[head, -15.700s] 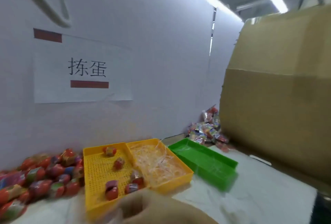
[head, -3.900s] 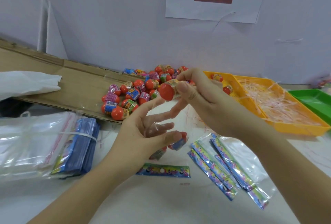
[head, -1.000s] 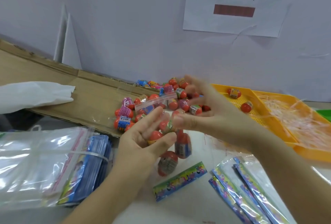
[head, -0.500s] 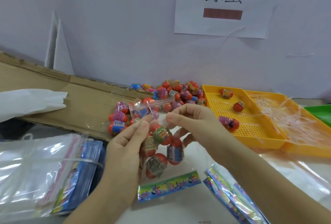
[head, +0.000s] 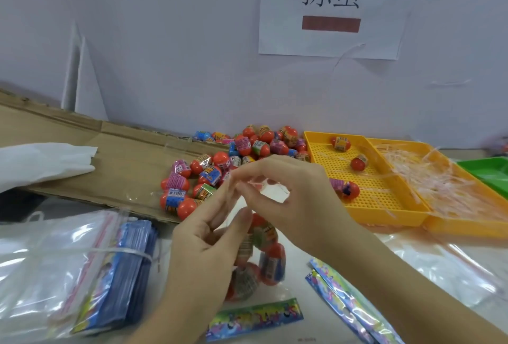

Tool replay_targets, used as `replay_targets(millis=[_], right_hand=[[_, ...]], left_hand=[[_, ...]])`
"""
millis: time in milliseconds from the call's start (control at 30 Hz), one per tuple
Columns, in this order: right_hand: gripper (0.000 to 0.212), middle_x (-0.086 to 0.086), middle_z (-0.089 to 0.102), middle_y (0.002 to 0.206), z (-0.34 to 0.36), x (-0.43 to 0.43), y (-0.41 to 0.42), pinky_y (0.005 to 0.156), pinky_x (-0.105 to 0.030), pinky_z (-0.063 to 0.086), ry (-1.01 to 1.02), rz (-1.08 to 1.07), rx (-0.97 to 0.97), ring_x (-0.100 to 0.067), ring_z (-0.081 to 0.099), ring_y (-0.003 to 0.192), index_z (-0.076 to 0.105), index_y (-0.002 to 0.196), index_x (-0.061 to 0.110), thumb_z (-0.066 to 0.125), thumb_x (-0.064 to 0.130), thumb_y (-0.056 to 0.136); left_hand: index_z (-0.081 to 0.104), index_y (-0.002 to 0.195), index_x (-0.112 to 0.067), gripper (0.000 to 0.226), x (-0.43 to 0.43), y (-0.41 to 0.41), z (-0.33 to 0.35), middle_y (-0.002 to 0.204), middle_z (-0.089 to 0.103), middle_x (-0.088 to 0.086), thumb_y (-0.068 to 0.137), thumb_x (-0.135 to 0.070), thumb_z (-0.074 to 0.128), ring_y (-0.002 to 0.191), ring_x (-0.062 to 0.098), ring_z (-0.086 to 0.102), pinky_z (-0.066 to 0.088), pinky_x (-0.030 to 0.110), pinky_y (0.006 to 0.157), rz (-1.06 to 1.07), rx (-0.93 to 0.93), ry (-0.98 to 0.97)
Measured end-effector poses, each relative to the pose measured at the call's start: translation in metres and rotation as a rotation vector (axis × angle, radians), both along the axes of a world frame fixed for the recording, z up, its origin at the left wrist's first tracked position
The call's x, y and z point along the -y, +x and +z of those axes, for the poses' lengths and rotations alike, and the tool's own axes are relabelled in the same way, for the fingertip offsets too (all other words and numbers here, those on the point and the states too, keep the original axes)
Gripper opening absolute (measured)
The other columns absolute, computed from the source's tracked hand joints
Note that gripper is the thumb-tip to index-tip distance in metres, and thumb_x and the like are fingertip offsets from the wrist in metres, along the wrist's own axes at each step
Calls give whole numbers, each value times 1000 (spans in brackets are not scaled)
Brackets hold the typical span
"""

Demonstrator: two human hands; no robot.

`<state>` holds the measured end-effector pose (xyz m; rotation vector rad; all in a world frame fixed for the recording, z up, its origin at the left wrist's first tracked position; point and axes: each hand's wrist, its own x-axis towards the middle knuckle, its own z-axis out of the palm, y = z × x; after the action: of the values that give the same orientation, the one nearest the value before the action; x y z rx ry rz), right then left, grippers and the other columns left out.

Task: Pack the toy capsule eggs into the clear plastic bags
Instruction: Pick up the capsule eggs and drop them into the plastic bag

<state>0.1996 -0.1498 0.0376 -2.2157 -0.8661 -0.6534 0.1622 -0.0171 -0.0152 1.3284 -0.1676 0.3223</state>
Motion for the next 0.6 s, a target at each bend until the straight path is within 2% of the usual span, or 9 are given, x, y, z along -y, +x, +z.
replay_targets(millis=[100,167,200,233,300,400,467,533,600], right_hand=[[16,9,71,91,1,1,-2,70,-28,55,-25,-9,59,-4,63,82,73,103,20,65,17,89],[16,5,72,89,3,1,-3,66,-33,56,-79,-31,133,-10,66,80,74,100,16,64,18,89],[15,3,73,86,4,0,-4,64,-34,57,-116,-38,191,-13,66,78,74,98,14,63,17,88],[14,1,73,83,5,0,-5,62,-34,57,-162,-47,263,-15,67,74,75,94,13,63,16,88],[10,0,71,75,7,0,-6,55,-27,52,-250,-83,420,-17,63,64,76,86,11,66,14,86],[12,-1,67,66,10,0,-6,51,-24,44,-303,-139,538,-17,58,56,73,75,10,67,12,85],[11,-2,66,65,10,0,-6,53,-21,41,-301,-141,547,-17,58,55,71,73,9,68,9,84],[14,-2,65,65,9,1,-5,51,-22,42,-290,-139,527,-17,57,55,69,73,8,63,8,85],[19,-2,64,64,8,2,-3,49,-25,44,-288,-149,508,-18,57,55,68,73,8,55,11,87]], left_hand=[[68,112,-43,43,0,-4,0,107,73,-21,73,-26,65,81,11,74,59,24,59,21,-17,62],[65,115,-48,45,0,-6,0,93,72,-20,74,-30,62,73,17,67,61,38,57,15,-26,138],[63,113,-54,44,0,-8,1,80,67,-12,76,-31,61,67,17,61,59,38,56,11,-20,162],[62,110,-59,43,0,-9,1,68,58,-1,77,-33,60,59,13,55,55,29,53,15,-7,184],[58,107,-62,40,-1,-11,1,57,48,8,77,-36,57,49,5,44,47,20,51,27,1,232],[51,111,-64,43,-1,-12,2,57,53,-3,77,-38,54,52,8,51,51,20,55,28,-4,301],[52,108,-66,41,0,-13,2,53,50,3,76,-40,55,49,7,46,46,15,50,19,-18,290],[52,113,-60,41,1,-12,1,49,48,-3,79,-38,54,45,2,42,42,10,48,25,-11,289],[54,114,-59,39,-1,-9,-1,61,61,-14,88,-31,53,55,4,54,48,9,56,36,3,313]])
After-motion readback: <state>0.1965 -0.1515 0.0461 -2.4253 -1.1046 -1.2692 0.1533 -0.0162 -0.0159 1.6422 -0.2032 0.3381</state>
